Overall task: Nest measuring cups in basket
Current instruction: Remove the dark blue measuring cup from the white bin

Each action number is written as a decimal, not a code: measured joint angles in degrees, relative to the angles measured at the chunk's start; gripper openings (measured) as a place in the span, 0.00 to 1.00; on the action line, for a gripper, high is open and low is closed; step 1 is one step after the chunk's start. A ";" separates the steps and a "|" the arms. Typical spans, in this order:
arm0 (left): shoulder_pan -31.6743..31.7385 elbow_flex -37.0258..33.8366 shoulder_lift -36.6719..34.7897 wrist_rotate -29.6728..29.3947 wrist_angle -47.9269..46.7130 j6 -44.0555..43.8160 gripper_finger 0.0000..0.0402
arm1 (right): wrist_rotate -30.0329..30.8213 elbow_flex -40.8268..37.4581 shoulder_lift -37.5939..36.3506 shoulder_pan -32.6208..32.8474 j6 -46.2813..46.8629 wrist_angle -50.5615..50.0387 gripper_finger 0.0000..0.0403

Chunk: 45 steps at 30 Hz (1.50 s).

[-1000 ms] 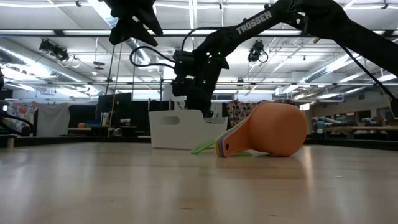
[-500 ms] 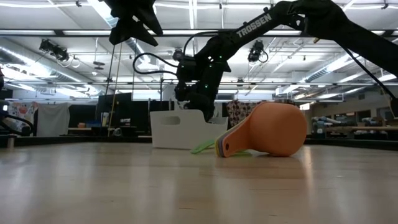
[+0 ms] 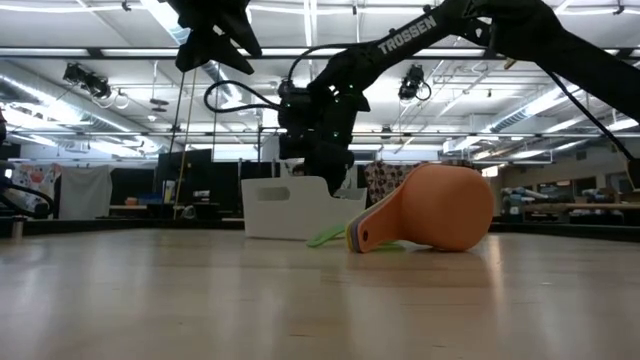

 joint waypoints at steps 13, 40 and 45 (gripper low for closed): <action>0.01 0.00 0.01 0.00 -0.03 1.53 0.35 | 2.36 0.00 -0.02 1.28 -17.41 -1.86 0.36; 0.01 0.00 -0.03 12.08 -5.26 11.41 0.35 | 2.69 5.22 -0.11 4.11 -41.52 -3.15 0.36; 0.03 0.00 -0.03 12.37 -5.22 11.87 0.35 | -2.56 5.22 -0.09 0.26 -50.09 -3.28 0.36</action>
